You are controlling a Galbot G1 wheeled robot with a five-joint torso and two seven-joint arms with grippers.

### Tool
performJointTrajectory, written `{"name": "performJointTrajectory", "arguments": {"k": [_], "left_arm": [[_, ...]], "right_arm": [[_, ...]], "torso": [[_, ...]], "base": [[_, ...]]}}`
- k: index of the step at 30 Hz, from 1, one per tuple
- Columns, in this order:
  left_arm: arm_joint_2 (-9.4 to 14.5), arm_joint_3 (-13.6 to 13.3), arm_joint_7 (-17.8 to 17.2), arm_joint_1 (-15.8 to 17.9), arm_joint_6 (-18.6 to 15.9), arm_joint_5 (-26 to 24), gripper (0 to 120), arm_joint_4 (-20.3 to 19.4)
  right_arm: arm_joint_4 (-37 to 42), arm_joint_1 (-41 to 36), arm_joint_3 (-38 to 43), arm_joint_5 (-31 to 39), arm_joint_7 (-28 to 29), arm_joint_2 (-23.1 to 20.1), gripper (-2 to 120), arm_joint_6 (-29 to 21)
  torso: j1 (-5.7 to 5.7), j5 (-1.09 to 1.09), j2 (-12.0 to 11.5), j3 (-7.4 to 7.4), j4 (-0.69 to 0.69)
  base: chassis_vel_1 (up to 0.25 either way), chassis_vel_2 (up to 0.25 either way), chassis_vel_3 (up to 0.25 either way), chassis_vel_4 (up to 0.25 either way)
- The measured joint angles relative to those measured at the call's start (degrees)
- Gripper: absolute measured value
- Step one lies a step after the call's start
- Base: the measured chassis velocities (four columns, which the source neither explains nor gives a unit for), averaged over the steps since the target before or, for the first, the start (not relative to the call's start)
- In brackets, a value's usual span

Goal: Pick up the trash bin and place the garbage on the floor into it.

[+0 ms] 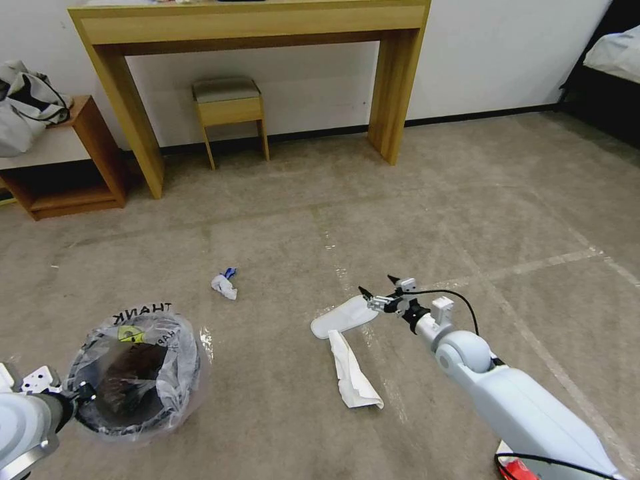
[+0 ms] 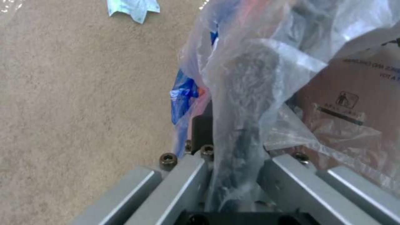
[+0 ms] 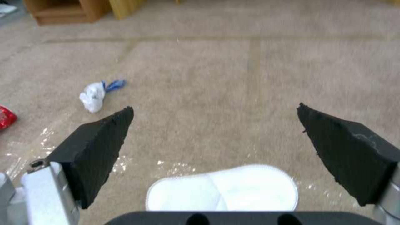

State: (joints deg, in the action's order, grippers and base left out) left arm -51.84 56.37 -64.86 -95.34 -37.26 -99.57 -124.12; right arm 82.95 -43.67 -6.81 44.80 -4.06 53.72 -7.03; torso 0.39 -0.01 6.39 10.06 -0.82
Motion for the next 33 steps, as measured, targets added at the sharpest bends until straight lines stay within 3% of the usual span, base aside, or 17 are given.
{"name": "performJointTrajectory", "arguments": {"k": [10,19,33], "left_arm": [[-0.3,-0.2,0.8,-0.1,0.0,0.9,0,0.8],[-0.4,-0.5,0.7,-0.1,0.3,1.1,0,1.5],[-0.8,-1.2,1.2,-0.5,0.4,2.7,0,2.5]], "right_arm": [[-1.9,9.7,-10.1,7.3,3.3,-1.4,100,-11.3],[-6.6,16.0,-19.5,10.3,7.8,1.1,100,-20.7],[-14.9,17.6,-21.9,14.6,14.8,8.3,100,-23.7]], "torso": [[0.0,-0.01,0.0,-0.01,0.0],[0.0,0.0,0.0,0.0,0.0],[0.0,0.01,0.0,0.0,0.01]], "base": [[0.0,0.0,0.0,0.0],[0.0,0.0,0.0,0.0],[0.0,0.0,0.0,0.0]]}}
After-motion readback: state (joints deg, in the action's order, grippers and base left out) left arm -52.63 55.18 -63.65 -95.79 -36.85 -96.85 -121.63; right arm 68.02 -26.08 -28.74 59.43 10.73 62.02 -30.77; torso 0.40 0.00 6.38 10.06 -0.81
